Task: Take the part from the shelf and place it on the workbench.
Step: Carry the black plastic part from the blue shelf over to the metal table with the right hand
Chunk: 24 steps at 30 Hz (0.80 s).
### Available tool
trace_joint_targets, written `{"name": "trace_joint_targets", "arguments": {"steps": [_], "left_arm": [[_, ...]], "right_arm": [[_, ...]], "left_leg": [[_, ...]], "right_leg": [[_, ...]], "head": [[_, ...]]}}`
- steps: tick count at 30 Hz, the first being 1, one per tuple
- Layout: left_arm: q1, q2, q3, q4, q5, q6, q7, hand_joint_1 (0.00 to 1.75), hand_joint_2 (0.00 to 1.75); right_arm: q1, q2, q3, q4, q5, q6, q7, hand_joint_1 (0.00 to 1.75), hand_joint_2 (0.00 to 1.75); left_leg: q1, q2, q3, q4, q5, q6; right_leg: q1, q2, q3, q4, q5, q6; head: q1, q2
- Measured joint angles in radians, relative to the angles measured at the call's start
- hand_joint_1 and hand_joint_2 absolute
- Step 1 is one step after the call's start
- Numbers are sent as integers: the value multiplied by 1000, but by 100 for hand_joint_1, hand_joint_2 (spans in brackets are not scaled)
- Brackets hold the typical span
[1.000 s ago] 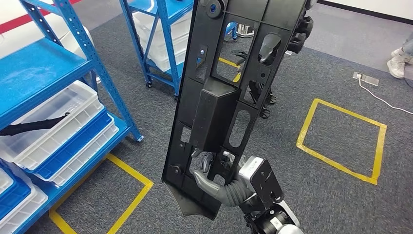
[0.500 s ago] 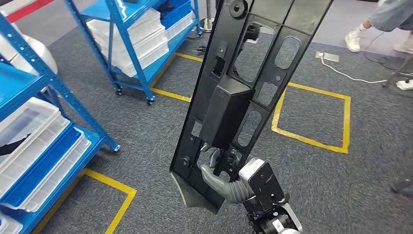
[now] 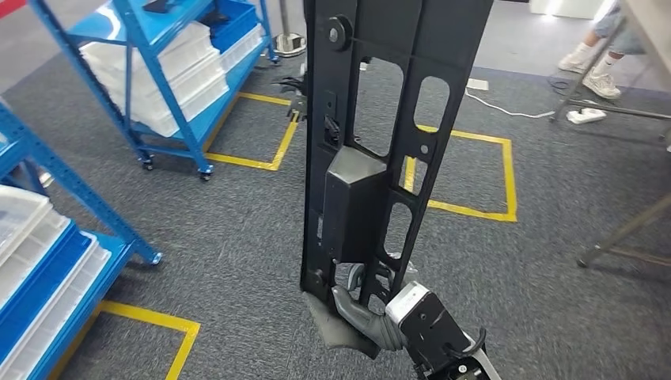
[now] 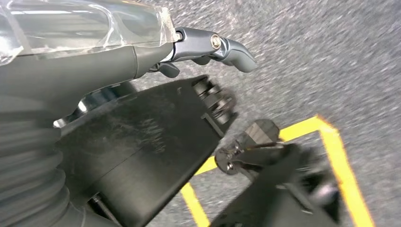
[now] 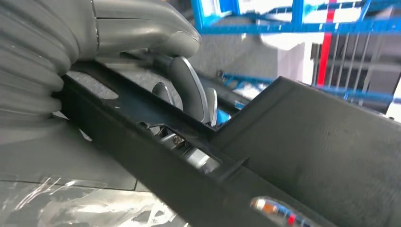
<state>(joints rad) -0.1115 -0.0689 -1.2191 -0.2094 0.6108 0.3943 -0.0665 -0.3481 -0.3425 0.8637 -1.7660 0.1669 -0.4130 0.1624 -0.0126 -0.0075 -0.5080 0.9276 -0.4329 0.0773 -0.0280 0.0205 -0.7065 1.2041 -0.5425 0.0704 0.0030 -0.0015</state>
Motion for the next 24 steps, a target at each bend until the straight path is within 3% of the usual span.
{"name": "trace_joint_targets", "arguments": {"steps": [1, 2, 4, 6, 8, 10, 12, 14, 16, 17, 18, 19, 21, 23, 24], "left_arm": [[1, 0, 0, 0, 1, 3, 1, 0, 175], [1, 0, 0, 0, 2, 6, 0, 0, 175], [1, 0, 0, 0, 7, 12, -7, 0, 175], [1, 0, 0, 0, 16, 19, -16, 0, 175], [0, 0, 0, 0, 25, 22, -17, 0, 175], [-2, 1, 1, 0, 28, 19, -10, 0, 175], [-2, 2, 1, 0, 27, 11, -2, 0, 175], [0, 5, 1, 0, 21, 2, 10, 0, 175], [2, 7, 0, 0, 12, -4, 20, 0, 175], [2, 8, 0, 0, 9, -5, 22, 0, 175], [2, 9, 0, 0, 7, -5, 24, 0, 175], [1, 10, 0, 0, 6, -5, 24, 0, 175], [0, 11, 0, 0, 0, -4, 24, 0, 175], [-2, 11, -3, 0, -14, 0, 24, 0, 175], [-2, 11, -5, 0, -24, 3, 23, 0, 175]], "right_arm": [[7, -3, -1, -5, 5, 0, 2, 175, 175], [12, -6, -1, -9, 8, 0, 4, 175, 175], [20, -13, -3, -17, 17, 0, 9, 175, 175], [26, -20, -10, -29, 32, -1, 15, 175, 175], [40, -26, -19, -42, 47, -4, 18, 175, 175], [56, -34, -26, -54, 57, -8, 19, 175, 175], [70, -39, -34, -64, 69, -15, 19, 175, 175], [86, -41, -41, -73, 85, -25, 18, 175, 175], [108, -43, -47, -82, 98, -34, 17, 175, 175], [117, -45, -49, -87, 102, -37, 17, 175, 175], [124, -46, -51, -91, 104, -38, 16, 175, 175], [129, -48, -53, -95, 106, -40, 16, 175, 175], [140, -51, -61, -105, 111, -49, 17, 175, 175], [165, -60, -76, -122, 120, -74, 16, 175, 175], [184, -68, -85, -132, 123, -92, 15, 175, 175]], "left_leg": [[-3, 16, -3, 1, 1, 1], [-6, 31, -5, 2, 1, 1], [-9, 60, -8, 5, 1, 0], [-15, 85, -9, 10, 0, -3], [-18, 106, -10, 13, 0, -9], [-17, 112, -11, 18, -3, -17], [-10, 73, -31, 68, -41, -30], [1, 29, -83, 197, -115, -45], [10, 19, -129, 313, -161, -54], [14, 18, -130, 323, -156, -56], [18, 17, -111, 291, -134, -58], [22, 9, -76, 226, -101, -60], [30, -32, -5, 83, -48, -62], [29, -61, 18, 23, -36, -58], [26, -57, 17, 19, -35, -53]], "right_leg": [[0, -3, -4, 30, -11, 0], [1, -7, 11, 23, -5, -1], [6, -28, 95, -94, 42, -8], [19, -69, 171, -217, 74, -20], [28, -78, 185, -252, 80, -30], [24, -60, 180, -256, 90, -39], [18, -45, 174, -261, 100, -48], [15, -27, 166, -261, 108, -53], [14, -6, 157, -261, 115, -53], [13, 6, 154, -261, 118, -50], [12, 19, 151, -261, 121, -47], [11, 32, 149, -260, 124, -44], [10, 57, 143, -258, 130, -34], [9, 76, 130, -255, 138, -21], [8, 85, 124, -255, 143, -13]], "head": [[0, 0], [0, 0], [0, 0], [0, 0], [-1, 0], [-1, 0], [-3, 0], [-5, 0], [-5, 0], [-5, 0], [-5, 0], [-5, 0], [-5, 0], [-4, 0], [-4, 0]]}}
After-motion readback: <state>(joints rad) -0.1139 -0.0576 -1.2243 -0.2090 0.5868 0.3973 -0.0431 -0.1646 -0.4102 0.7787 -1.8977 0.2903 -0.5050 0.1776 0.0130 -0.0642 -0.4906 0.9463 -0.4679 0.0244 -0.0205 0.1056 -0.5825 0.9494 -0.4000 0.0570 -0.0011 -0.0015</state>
